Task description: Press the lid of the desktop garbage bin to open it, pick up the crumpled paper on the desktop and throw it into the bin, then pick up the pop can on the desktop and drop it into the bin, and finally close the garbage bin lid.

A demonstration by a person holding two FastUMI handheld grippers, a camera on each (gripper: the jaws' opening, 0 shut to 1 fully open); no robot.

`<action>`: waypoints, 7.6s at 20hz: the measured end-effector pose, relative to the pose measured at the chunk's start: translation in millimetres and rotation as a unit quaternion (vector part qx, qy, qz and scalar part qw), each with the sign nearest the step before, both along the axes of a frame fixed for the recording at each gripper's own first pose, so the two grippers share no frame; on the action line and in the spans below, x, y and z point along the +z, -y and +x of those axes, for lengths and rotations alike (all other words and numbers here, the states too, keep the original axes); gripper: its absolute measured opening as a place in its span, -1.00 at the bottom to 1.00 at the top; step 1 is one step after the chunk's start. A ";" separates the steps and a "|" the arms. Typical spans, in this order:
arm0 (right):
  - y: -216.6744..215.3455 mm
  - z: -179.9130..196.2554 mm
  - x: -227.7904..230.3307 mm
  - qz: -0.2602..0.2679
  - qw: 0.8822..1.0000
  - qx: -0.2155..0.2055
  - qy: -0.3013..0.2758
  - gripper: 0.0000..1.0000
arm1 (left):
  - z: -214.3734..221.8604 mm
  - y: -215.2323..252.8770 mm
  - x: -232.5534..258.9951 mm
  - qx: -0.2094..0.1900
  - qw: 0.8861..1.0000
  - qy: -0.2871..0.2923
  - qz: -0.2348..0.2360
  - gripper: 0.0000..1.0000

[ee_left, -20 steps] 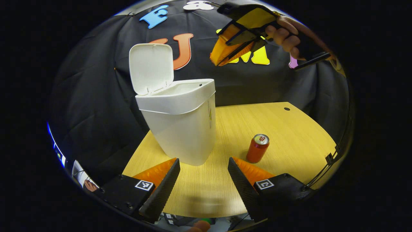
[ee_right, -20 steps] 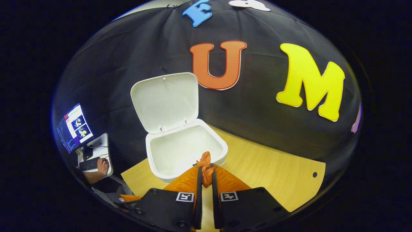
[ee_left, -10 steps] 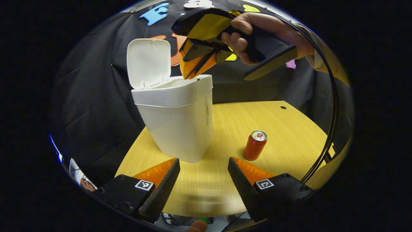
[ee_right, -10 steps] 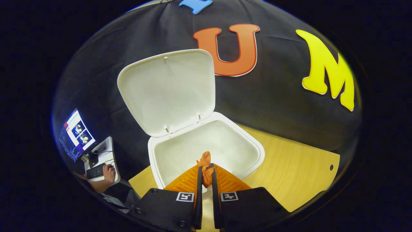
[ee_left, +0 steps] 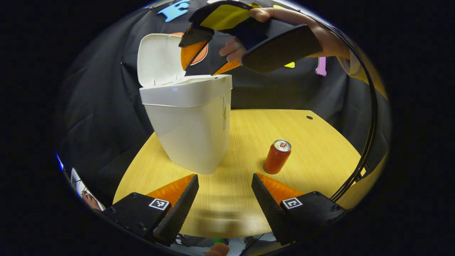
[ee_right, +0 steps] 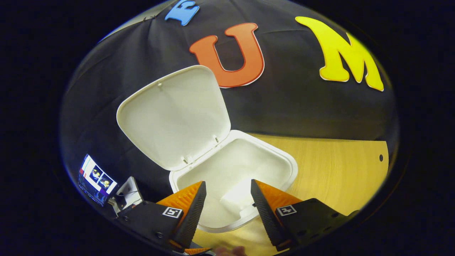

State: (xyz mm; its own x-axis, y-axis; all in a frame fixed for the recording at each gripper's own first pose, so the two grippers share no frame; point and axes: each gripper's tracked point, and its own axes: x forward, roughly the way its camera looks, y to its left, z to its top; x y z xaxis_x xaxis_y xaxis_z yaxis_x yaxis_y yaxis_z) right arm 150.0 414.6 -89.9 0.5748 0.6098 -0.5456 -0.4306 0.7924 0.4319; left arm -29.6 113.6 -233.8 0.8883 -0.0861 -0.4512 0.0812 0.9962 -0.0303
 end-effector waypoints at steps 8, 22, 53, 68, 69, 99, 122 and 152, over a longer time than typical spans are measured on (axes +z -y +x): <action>81.7 11.2 44.9 0.003 0.995 -0.063 0.071 0.93 | 13.2 21.7 -3.9 -0.031 0.999 0.004 0.013 0.98; 307.5 2.2 0.3 -0.076 0.971 -0.225 0.040 0.93 | 70.0 142.7 -64.4 -0.153 0.988 -0.011 0.026 0.99; 356.0 -27.9 -78.1 -0.134 0.973 -0.187 -0.033 0.94 | 119.5 164.2 -92.3 -0.100 0.991 -0.089 0.010 0.73; 393.2 -30.6 -138.1 -0.138 0.970 -0.187 -0.072 0.94 | 77.1 76.3 52.2 0.020 0.992 -0.118 -0.039 0.73; 393.4 -31.6 -139.6 -0.142 0.971 -0.180 -0.069 0.87 | 76.5 69.1 65.1 0.028 0.992 -0.116 -0.040 0.73; 431.1 -114.3 -171.2 -0.199 0.959 -0.179 -0.091 0.94 | 177.2 -51.7 177.2 0.160 0.983 -0.068 -0.067 0.75; 415.0 -100.6 -146.6 -0.172 0.971 -0.150 -0.077 0.94 | 182.3 -132.0 386.5 0.308 0.943 0.126 0.025 0.84; 428.7 -99.3 -166.2 -0.154 0.984 -0.065 -0.057 0.94 | 171.2 -68.7 245.8 0.420 0.901 0.019 -0.104 0.82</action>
State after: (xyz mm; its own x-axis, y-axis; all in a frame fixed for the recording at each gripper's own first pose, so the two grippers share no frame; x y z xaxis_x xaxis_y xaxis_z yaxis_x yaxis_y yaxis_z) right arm 50.7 -14.1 -256.2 0.5615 0.3306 -0.7585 -0.2791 0.9387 0.2025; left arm 141.6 182.3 12.0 0.6940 0.5450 -0.4704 -0.6944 0.6792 -0.2376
